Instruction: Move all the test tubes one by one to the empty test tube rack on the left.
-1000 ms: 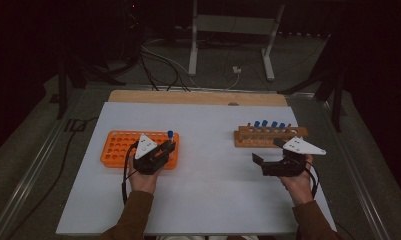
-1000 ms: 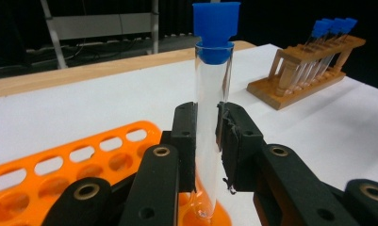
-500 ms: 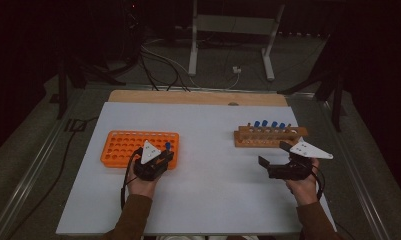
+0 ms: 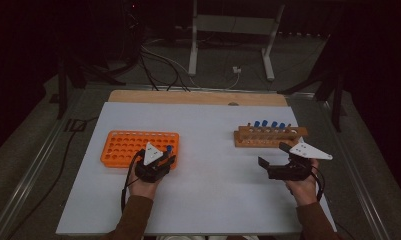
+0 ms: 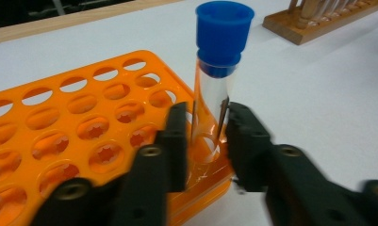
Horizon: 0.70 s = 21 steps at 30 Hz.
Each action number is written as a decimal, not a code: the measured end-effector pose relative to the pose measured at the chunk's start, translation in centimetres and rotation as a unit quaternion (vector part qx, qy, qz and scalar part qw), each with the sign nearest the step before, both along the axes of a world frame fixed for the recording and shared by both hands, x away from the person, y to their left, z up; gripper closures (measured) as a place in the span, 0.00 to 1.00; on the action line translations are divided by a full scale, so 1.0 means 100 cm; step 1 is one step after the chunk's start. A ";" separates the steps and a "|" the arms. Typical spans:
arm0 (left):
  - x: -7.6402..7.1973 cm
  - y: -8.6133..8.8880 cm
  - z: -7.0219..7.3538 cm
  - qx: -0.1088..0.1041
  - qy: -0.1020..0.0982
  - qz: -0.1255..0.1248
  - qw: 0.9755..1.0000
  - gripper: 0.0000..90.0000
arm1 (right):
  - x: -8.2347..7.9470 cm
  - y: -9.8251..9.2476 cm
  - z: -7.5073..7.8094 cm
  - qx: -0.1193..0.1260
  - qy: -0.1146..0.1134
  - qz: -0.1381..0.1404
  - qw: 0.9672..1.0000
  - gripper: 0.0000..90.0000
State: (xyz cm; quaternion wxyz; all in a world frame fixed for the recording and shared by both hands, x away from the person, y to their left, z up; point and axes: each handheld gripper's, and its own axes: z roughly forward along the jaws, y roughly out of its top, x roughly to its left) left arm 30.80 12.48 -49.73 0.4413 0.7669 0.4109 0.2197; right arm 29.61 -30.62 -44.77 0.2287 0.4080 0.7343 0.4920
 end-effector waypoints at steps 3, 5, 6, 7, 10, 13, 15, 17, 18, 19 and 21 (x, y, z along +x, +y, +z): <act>-0.002 0.002 0.005 -0.020 -0.018 0.001 1.000 0.70 | 0.000 0.000 0.000 0.001 0.000 -0.001 1.000 0.00; -0.004 0.003 0.008 -0.024 -0.032 0.004 0.999 0.70 | 0.000 -0.001 -0.001 0.001 0.000 -0.001 1.000 0.00; -0.005 0.004 0.010 -0.028 -0.038 0.007 0.999 0.71 | 0.000 0.000 -0.001 0.001 0.001 -0.001 1.000 0.00; -0.005 0.005 0.010 -0.031 -0.040 0.007 0.999 0.73 | 0.000 0.000 -0.001 0.001 0.001 -0.001 1.000 0.00; -0.005 0.005 0.010 -0.023 -0.036 -0.001 0.999 0.85 | 0.001 0.001 0.000 0.000 -0.001 -0.001 1.000 0.00; -0.004 0.003 0.009 -0.017 -0.031 0.000 0.999 0.86 | 0.001 0.001 0.000 -0.003 -0.003 -0.001 1.000 0.00; -0.004 0.004 0.009 -0.018 -0.029 -0.001 0.999 0.87 | 0.001 0.001 0.001 -0.002 -0.002 -0.003 1.000 0.00; -0.004 0.005 0.008 -0.020 -0.028 -0.001 0.999 0.86 | 0.002 0.001 0.001 -0.002 -0.003 -0.003 1.000 0.00; -0.004 0.005 0.008 -0.022 -0.023 -0.001 0.999 0.86 | 0.002 0.000 0.002 -0.002 -0.004 -0.004 1.000 0.00; -0.004 0.005 0.007 -0.021 -0.018 -0.001 1.000 0.83 | 0.003 0.000 0.003 -0.003 -0.004 -0.005 1.000 0.00; -0.004 0.006 0.005 -0.029 -0.016 0.000 0.999 0.75 | 0.004 -0.001 0.004 -0.002 -0.004 -0.005 1.000 0.00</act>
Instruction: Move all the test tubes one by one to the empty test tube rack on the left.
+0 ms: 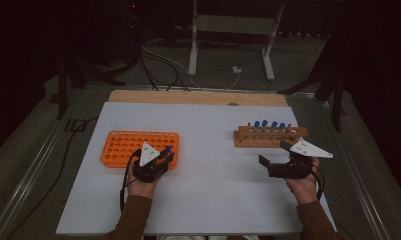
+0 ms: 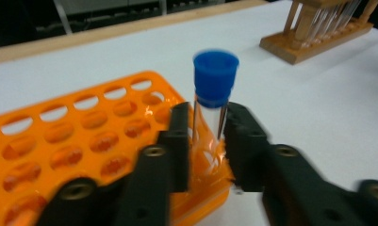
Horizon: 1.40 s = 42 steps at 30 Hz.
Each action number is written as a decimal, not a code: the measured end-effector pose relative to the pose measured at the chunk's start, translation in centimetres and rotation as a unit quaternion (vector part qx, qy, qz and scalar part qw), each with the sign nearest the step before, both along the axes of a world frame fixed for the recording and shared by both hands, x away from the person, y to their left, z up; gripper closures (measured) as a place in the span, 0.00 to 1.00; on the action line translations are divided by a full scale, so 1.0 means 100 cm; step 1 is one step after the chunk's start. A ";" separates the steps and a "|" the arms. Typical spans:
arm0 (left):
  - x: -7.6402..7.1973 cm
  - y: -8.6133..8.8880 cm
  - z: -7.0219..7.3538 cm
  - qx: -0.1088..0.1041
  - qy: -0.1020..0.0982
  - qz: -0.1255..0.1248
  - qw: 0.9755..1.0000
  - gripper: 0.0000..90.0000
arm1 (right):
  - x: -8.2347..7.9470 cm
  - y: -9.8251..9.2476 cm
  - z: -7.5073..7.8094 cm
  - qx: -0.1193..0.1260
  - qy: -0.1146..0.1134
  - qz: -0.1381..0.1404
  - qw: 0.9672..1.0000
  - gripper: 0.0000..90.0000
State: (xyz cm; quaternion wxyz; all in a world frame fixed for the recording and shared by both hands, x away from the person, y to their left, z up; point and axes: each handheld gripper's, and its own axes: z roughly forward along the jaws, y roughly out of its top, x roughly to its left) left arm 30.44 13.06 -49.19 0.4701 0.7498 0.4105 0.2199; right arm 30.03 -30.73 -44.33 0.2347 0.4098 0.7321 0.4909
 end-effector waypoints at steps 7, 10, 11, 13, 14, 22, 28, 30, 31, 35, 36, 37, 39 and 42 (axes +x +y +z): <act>-0.004 0.011 0.009 -0.030 -0.001 0.002 1.000 0.55 | 0.007 -0.008 0.010 -0.002 -0.008 -0.014 1.000 0.00; -0.007 0.023 0.013 -0.045 -0.006 0.005 0.999 0.53 | 0.011 -0.012 0.015 -0.003 -0.011 -0.025 1.000 0.00; -0.007 0.025 0.014 -0.047 -0.007 0.006 0.999 0.52 | 0.014 -0.014 0.017 -0.005 -0.012 -0.028 1.000 0.00; -0.009 0.030 0.017 -0.043 -0.016 0.017 0.999 0.42 | 0.018 -0.016 0.020 -0.006 -0.012 -0.033 0.999 0.00; -0.010 0.033 0.018 -0.042 -0.020 0.026 0.999 0.37 | 0.020 -0.017 0.021 -0.007 -0.011 -0.037 0.999 0.00; -0.009 0.046 0.024 -0.043 -0.029 0.086 0.995 0.01 | 0.045 -0.025 0.020 0.000 0.006 -0.064 0.998 0.04; -0.010 0.050 0.025 -0.052 -0.035 0.096 0.993 0.01 | 0.062 -0.032 0.008 -0.016 0.027 -0.075 0.997 0.10; -0.010 0.050 0.024 -0.054 -0.036 0.099 0.993 0.01 | 0.066 -0.036 0.004 -0.018 0.033 -0.077 0.996 0.18; -0.010 0.050 0.024 -0.055 -0.035 0.099 0.993 0.01 | 0.068 -0.039 0.003 -0.013 0.036 -0.080 0.996 0.19; -0.009 0.051 0.022 -0.054 -0.034 0.106 0.992 0.01 | 0.075 -0.046 -0.002 0.001 0.044 -0.091 0.995 0.36; -0.008 0.052 0.022 -0.056 -0.033 0.107 0.992 0.01 | 0.077 -0.047 -0.003 -0.002 0.047 -0.093 0.995 0.41; -0.008 0.053 0.021 -0.056 -0.032 0.108 0.992 0.01 | 0.081 -0.046 -0.007 -0.012 0.051 -0.095 0.994 0.48; -0.008 0.054 0.021 -0.057 -0.032 0.109 0.992 0.01 | 0.082 -0.045 -0.008 -0.014 0.053 -0.098 0.994 0.50; -0.008 0.054 0.021 -0.058 -0.032 0.110 0.992 0.01 | 0.086 -0.044 -0.012 -0.016 0.055 -0.108 0.992 0.59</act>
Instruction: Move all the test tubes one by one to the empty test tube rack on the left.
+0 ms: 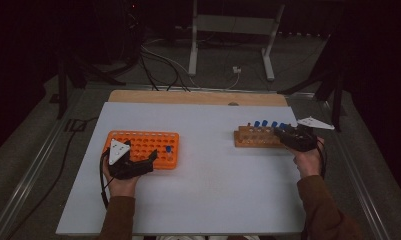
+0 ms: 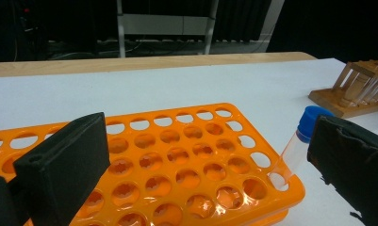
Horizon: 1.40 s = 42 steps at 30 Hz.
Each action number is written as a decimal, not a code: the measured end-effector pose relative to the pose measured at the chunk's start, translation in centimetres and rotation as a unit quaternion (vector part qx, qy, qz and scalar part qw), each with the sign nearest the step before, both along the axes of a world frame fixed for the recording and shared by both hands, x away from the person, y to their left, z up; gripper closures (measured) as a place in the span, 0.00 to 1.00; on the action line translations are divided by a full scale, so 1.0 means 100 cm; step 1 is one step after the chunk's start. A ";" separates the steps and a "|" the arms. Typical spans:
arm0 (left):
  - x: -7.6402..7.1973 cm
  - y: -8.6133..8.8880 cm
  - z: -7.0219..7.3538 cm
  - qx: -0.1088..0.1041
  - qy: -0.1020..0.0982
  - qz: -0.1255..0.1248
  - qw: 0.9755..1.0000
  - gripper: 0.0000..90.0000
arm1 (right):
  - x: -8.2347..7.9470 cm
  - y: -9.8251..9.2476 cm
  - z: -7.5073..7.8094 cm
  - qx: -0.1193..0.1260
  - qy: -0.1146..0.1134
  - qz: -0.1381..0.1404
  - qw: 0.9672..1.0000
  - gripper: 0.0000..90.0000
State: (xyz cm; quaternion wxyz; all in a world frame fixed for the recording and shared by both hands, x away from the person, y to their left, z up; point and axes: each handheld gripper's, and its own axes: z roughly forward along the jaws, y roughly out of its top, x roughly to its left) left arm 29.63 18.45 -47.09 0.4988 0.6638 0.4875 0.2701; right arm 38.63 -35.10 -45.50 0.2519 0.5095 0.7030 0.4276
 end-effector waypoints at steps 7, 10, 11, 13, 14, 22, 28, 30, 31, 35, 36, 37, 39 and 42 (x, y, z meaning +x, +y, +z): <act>0.001 0.002 -0.001 -0.005 0.003 0.006 1.000 0.01 | 0.006 0.002 -0.006 -0.014 0.003 -0.016 1.000 0.80; 0.000 0.002 -0.001 -0.006 0.002 0.008 1.000 0.01 | 0.008 0.003 -0.006 -0.020 0.001 -0.019 1.000 0.84; 0.000 0.002 -0.001 -0.006 0.002 0.009 1.000 0.01 | 0.008 0.005 -0.007 -0.024 -0.001 -0.016 1.000 0.84; 0.000 0.003 -0.001 -0.007 0.002 0.010 1.000 0.01 | 0.008 0.007 -0.007 -0.029 -0.003 -0.020 0.999 0.84; 0.000 0.003 -0.001 -0.008 0.002 0.010 1.000 0.01 | 0.009 0.007 -0.007 -0.028 -0.003 -0.022 0.999 0.84; 0.000 0.004 -0.002 -0.011 0.002 0.013 1.000 0.01 | 0.010 0.008 -0.006 -0.029 0.000 -0.024 0.999 0.85; 0.001 0.006 -0.003 -0.013 0.009 0.019 1.000 0.01 | 0.009 0.005 -0.004 -0.021 0.001 -0.029 0.999 0.85; 0.001 0.006 -0.003 -0.013 0.009 0.019 1.000 0.01 | 0.007 0.003 0.000 -0.019 -0.004 -0.032 0.999 0.85; 0.001 0.006 -0.003 -0.013 0.009 0.019 1.000 0.01 | 0.007 0.003 0.000 -0.019 -0.004 -0.032 0.999 0.85; 0.001 0.005 -0.003 -0.013 0.009 0.019 1.000 0.01 | 0.005 0.002 0.009 -0.015 -0.010 -0.030 0.999 0.85; 0.001 0.005 -0.003 -0.012 0.009 0.019 1.000 0.01 | 0.005 0.002 0.011 -0.013 -0.011 -0.032 0.999 0.85; 0.001 0.005 -0.004 -0.011 0.009 0.019 1.000 0.01 | 0.004 0.001 0.018 -0.014 -0.019 -0.032 0.999 0.85; 0.001 0.005 -0.003 -0.012 0.009 0.019 1.000 0.01 | 0.003 0.001 0.021 -0.012 -0.020 -0.031 0.999 0.85; 0.001 0.005 -0.003 -0.011 0.009 0.020 1.000 0.01 | 0.002 0.001 0.030 -0.011 -0.027 -0.027 0.999 0.85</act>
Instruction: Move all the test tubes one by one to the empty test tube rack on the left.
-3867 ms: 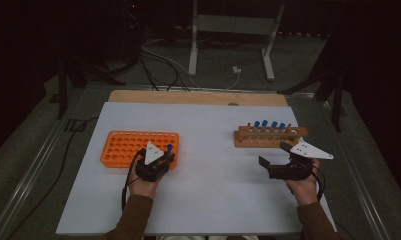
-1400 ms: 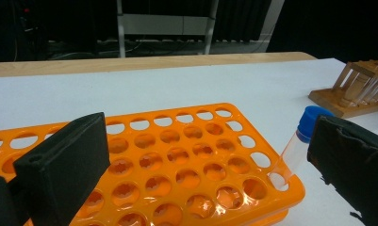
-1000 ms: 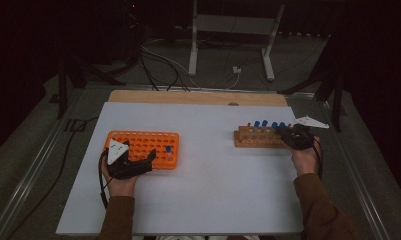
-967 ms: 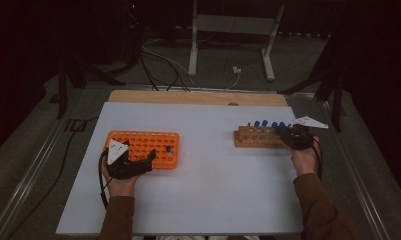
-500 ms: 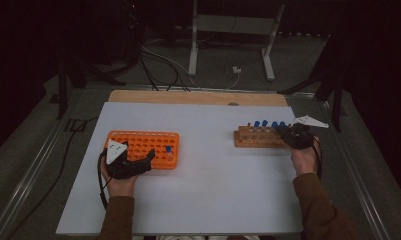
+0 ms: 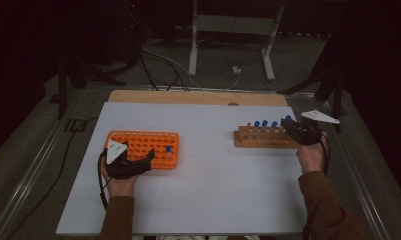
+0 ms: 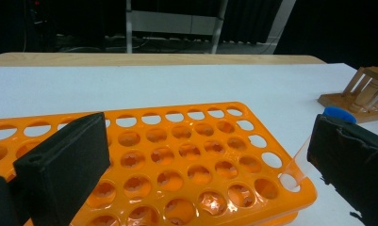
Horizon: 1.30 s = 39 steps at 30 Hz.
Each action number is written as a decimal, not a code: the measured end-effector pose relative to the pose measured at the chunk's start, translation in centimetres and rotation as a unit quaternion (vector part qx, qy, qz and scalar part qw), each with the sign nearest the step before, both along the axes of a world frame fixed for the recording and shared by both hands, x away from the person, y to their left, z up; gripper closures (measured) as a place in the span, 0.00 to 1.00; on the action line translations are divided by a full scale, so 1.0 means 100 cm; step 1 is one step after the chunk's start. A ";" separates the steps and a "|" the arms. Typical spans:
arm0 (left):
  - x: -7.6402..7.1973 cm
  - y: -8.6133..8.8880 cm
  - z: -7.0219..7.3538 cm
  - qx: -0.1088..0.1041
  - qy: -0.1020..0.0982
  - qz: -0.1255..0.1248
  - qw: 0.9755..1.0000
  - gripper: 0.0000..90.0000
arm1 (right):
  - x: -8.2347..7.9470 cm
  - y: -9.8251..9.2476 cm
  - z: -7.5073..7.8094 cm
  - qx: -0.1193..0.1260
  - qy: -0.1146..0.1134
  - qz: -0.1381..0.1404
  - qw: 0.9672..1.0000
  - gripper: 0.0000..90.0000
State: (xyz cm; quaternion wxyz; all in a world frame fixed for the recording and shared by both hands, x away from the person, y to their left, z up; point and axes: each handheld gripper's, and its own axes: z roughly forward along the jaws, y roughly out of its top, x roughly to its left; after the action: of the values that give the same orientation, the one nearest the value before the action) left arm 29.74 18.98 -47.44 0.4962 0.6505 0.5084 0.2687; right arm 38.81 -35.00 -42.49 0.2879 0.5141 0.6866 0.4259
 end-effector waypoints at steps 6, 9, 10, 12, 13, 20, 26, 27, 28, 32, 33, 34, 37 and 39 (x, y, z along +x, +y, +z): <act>0.000 0.000 0.000 -0.001 -0.002 0.002 1.000 0.01 | -0.004 -0.001 0.016 0.000 -0.012 0.002 1.000 0.85; -0.001 0.000 0.001 -0.001 -0.004 0.006 1.000 0.01 | -0.006 -0.002 0.021 0.004 -0.014 0.004 1.000 0.85; -0.001 0.000 0.001 -0.001 -0.005 0.006 1.000 0.01 | -0.008 -0.002 0.024 0.005 -0.015 0.006 1.000 0.85; -0.001 0.000 0.001 0.000 -0.006 0.008 1.000 0.01 | -0.010 -0.002 0.027 0.006 -0.020 0.008 1.000 0.85; -0.001 0.000 0.001 0.000 -0.006 0.008 1.000 0.01 | -0.011 -0.002 0.028 0.005 -0.021 0.011 1.000 0.85; -0.002 0.000 0.003 -0.003 -0.010 0.008 1.000 0.01 | -0.018 0.004 0.030 0.002 -0.019 0.029 0.999 0.85; -0.003 -0.002 0.005 -0.007 -0.018 0.004 1.000 0.01 | -0.025 0.014 0.027 -0.006 -0.014 0.049 0.999 0.85; -0.003 -0.002 0.005 -0.007 -0.018 0.003 1.000 0.01 | -0.026 0.017 0.026 -0.007 -0.013 0.052 0.999 0.85; -0.003 -0.003 0.006 -0.007 -0.019 0.002 1.000 0.01 | -0.026 0.019 0.026 -0.006 -0.012 0.056 0.998 0.85; -0.004 -0.004 0.008 -0.007 -0.021 -0.003 1.000 0.01 | -0.028 0.028 0.025 0.000 -0.008 0.071 0.997 0.85; -0.004 -0.004 0.008 -0.007 -0.022 -0.005 1.000 0.01 | -0.028 0.030 0.025 0.001 -0.008 0.076 0.997 0.85; -0.004 -0.004 0.009 -0.008 -0.023 -0.006 1.000 0.01 | -0.028 0.033 0.025 0.001 -0.007 0.081 0.997 0.85; -0.005 -0.006 0.010 -0.007 -0.025 -0.013 1.000 0.01 | -0.028 0.041 0.025 0.005 -0.005 0.092 0.996 0.85; -0.005 -0.007 0.012 -0.008 -0.027 -0.019 0.999 0.01 | -0.028 0.046 0.025 0.007 -0.003 0.100 0.995 0.85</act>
State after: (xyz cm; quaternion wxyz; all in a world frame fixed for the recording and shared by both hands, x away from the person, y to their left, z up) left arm 29.22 18.24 -46.25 0.5202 0.6487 0.4842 0.2724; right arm 36.00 -30.36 -39.97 0.2420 0.4434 0.7309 0.4589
